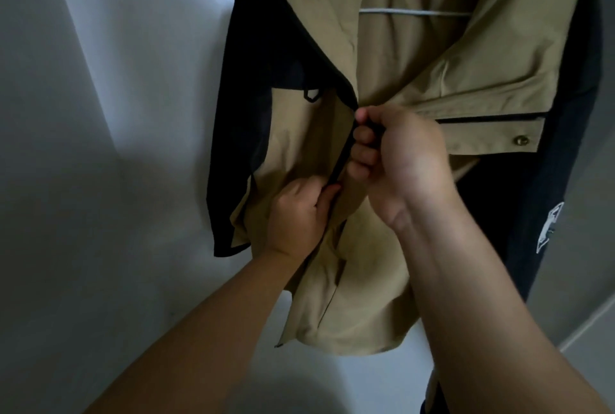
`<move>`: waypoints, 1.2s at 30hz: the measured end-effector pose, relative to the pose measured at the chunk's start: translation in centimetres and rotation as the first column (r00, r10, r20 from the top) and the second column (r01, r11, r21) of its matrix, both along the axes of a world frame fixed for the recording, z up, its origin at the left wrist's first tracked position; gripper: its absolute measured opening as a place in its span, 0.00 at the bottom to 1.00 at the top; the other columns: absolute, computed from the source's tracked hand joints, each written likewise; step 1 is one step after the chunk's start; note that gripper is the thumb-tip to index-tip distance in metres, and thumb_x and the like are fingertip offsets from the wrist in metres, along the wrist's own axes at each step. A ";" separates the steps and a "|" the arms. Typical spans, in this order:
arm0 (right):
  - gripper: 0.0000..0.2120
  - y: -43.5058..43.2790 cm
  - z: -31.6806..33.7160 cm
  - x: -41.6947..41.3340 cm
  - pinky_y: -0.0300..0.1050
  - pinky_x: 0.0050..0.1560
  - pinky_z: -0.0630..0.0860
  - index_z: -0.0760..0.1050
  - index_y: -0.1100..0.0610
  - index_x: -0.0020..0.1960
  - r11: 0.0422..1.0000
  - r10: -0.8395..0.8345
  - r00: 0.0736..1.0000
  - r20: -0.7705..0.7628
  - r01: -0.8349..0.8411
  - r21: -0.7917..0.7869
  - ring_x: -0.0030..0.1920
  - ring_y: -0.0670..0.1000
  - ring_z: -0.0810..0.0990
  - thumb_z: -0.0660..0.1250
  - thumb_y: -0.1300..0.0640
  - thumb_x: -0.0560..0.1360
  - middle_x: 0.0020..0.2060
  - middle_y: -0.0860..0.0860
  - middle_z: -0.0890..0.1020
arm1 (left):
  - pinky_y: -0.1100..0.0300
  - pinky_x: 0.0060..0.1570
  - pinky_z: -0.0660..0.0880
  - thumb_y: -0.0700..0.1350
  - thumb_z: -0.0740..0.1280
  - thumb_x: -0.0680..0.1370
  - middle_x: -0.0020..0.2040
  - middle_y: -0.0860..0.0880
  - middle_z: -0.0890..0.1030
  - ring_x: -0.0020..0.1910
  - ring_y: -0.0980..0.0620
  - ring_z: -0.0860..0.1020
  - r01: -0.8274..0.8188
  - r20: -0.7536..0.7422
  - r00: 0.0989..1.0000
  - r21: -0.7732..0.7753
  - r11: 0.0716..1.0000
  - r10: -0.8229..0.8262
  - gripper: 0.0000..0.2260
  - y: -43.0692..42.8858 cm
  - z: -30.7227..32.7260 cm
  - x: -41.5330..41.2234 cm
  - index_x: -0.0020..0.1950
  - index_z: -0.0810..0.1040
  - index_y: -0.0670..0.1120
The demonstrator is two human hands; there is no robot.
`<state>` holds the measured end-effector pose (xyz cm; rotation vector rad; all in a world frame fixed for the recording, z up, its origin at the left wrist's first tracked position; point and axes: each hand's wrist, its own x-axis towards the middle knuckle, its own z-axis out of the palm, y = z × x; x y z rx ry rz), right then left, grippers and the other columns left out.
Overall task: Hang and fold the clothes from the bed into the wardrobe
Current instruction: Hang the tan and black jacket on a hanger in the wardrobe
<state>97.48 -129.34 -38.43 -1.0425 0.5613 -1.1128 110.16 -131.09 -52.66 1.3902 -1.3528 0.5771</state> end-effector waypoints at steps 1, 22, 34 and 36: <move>0.12 0.1 -0.2 0.1 0.39 0.23 0.56 0.73 0.56 0.39 1.000 -0.004 1.000 -0.018 0.004 -0.001 0.22 0.46 0.60 0.57 0.60 0.80 0.24 0.47 0.67 | 0.69 0.32 0.61 0.47 0.67 0.80 0.32 0.47 0.79 0.31 0.52 0.74 0.004 -0.020 1.000 0.011 1.000 -0.004 0.12 0.0 0.2 -0.2 0.39 0.80 0.42; 0.14 1.0 7.3 -1.3 0.34 0.16 0.55 0.73 0.56 0.42 0.987 0.088 0.995 -0.047 -0.093 -0.128 0.17 0.41 0.61 0.55 0.59 0.83 0.26 0.48 0.70 | 0.51 0.31 0.76 0.47 0.57 0.79 0.35 0.42 0.79 0.34 0.42 0.78 0.005 0.047 0.999 -0.032 0.999 -0.004 0.17 -1.0 6.0 -0.8 0.41 0.79 0.38; 0.15 1.4 11.3 -2.3 0.31 0.17 0.61 0.70 0.57 0.41 0.892 0.028 0.974 -0.225 -0.126 -0.434 0.16 0.40 0.68 0.53 0.67 0.83 0.30 0.53 0.70 | 0.68 0.34 0.64 0.49 0.60 0.79 0.33 0.50 0.76 0.32 0.53 0.75 -0.016 0.058 0.998 -0.077 0.997 0.021 0.13 -1.2 6.2 -1.8 0.39 0.76 0.44; 0.16 1.4 11.8 -2.4 0.35 0.19 0.62 0.72 0.55 0.39 0.857 -0.117 0.958 -0.261 -0.036 -0.514 0.18 0.41 0.68 0.55 0.64 0.83 0.28 0.50 0.72 | 0.71 0.37 0.62 0.49 0.60 0.79 0.33 0.51 0.76 0.33 0.54 0.75 -0.021 0.053 0.998 -0.079 0.997 0.025 0.12 -1.4 6.1 -1.7 0.39 0.76 0.45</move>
